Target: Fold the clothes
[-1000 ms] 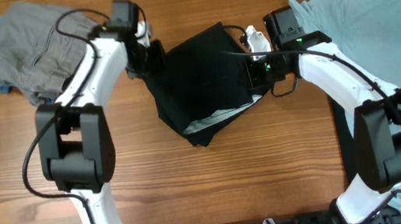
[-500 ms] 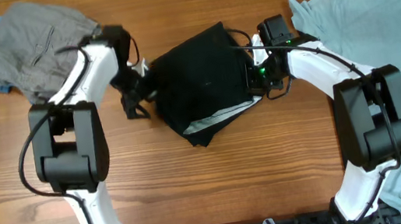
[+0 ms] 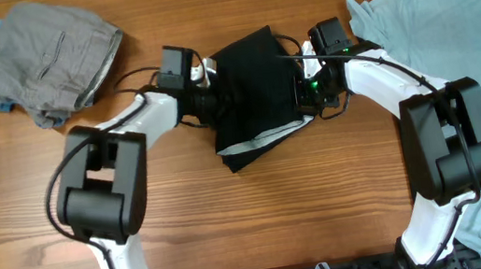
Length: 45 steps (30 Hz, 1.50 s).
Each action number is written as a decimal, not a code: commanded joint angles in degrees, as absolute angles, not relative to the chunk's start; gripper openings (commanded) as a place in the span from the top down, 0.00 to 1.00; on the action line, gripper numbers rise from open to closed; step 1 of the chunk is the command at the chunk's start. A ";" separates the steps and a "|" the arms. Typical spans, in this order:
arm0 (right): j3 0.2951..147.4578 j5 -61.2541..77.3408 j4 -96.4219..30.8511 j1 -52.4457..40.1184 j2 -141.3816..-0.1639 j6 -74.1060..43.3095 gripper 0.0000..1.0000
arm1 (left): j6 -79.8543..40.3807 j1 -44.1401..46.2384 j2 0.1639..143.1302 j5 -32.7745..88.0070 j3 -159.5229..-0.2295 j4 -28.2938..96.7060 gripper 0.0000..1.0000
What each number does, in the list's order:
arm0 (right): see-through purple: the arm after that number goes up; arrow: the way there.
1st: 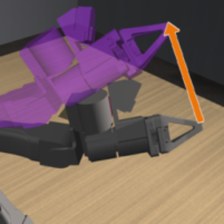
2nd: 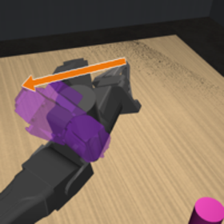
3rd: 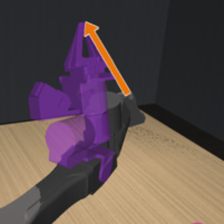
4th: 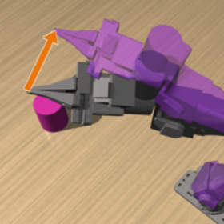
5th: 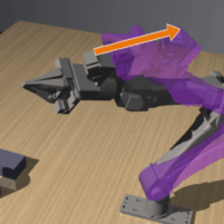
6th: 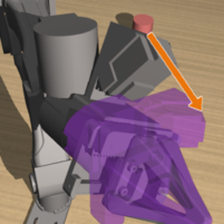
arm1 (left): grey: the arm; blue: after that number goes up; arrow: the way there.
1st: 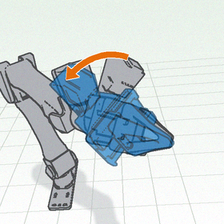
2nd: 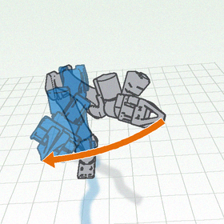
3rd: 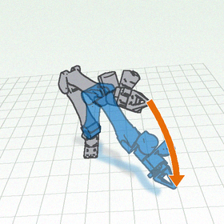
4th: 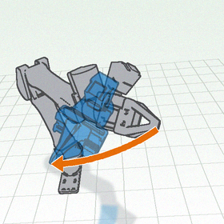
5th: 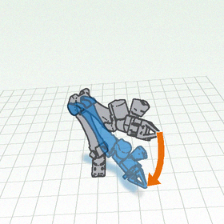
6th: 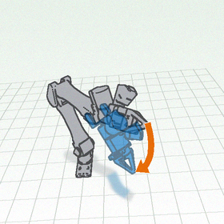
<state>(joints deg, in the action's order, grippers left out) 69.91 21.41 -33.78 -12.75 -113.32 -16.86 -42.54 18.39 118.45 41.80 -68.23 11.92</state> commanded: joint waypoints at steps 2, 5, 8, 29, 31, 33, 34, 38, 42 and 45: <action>68.93 19.40 -36.64 -13.63 -116.79 -16.71 0.96 | -45.41 19.81 122.76 33.76 -65.58 14.02 0.85; 70.11 20.10 -40.51 -13.65 -114.45 -14.92 0.96 | -43.40 17.41 121.84 34.17 -65.65 15.57 0.94; 72.18 20.10 -44.10 -13.63 -107.13 -13.91 0.96 | -34.28 12.97 116.75 34.15 -68.49 23.83 0.96; 72.42 19.22 -44.23 -13.65 -93.43 -19.73 0.95 | -30.48 -20.82 109.34 23.55 -93.19 18.70 0.93; 72.42 19.20 -44.18 -13.65 -93.43 -19.73 0.95 | -30.46 -22.09 113.21 23.53 -93.19 22.72 0.80; 72.42 19.20 -44.21 -13.65 -93.43 -19.70 0.95 | -30.41 -22.98 115.81 23.05 -93.19 26.55 0.37; 72.42 19.20 -44.18 -13.65 -93.43 -19.73 0.95 | -30.39 -23.40 116.64 22.70 -93.19 27.90 0.03; 72.42 19.22 -44.34 -13.65 -93.43 -19.73 0.95 | -29.12 -25.96 117.32 22.50 -93.21 32.42 0.00; 72.42 19.22 -45.12 -13.65 -93.43 -19.66 0.95 | -29.10 -28.95 114.39 28.82 -93.25 34.39 0.00; 72.42 19.20 -45.28 -13.65 -93.43 -19.62 0.95 | -28.27 -29.91 110.54 30.85 -93.25 33.85 0.00</action>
